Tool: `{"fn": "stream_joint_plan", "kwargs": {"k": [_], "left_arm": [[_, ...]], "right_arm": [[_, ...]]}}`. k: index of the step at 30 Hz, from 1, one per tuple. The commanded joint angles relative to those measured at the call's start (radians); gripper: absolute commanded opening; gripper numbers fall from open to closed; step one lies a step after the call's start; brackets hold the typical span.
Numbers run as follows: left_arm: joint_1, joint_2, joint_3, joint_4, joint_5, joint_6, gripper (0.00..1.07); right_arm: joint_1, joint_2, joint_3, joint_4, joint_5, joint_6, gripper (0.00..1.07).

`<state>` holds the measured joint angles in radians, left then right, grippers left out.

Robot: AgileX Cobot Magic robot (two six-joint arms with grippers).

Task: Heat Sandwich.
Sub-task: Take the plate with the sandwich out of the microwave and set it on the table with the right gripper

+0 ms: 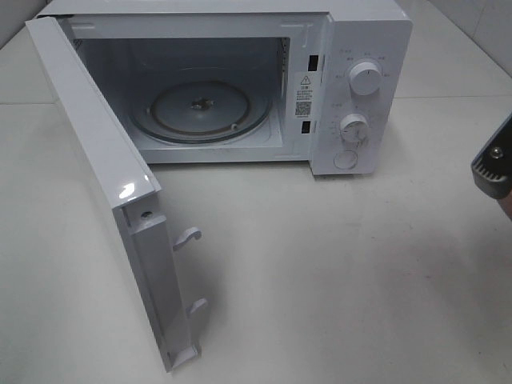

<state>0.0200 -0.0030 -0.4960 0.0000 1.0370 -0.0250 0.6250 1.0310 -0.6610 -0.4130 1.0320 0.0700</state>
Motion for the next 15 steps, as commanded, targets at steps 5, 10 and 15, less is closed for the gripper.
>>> {"fn": "stream_joint_plan", "kwargs": {"k": [5,10,15], "left_arm": [[0.003,-0.022,0.002,-0.011,-0.009,-0.003,1.01],[0.003,-0.022,0.002,-0.011,-0.009,-0.003,1.01],[0.003,-0.022,0.002,-0.011,-0.009,-0.003,1.01]], "right_arm": [[-0.008,0.093,-0.003,-0.11,-0.005,0.187,0.01],[-0.008,0.153,-0.004,-0.139,-0.051,0.245,0.01],[-0.008,0.239,-0.004,-0.177,-0.106,0.319,0.0]]}}
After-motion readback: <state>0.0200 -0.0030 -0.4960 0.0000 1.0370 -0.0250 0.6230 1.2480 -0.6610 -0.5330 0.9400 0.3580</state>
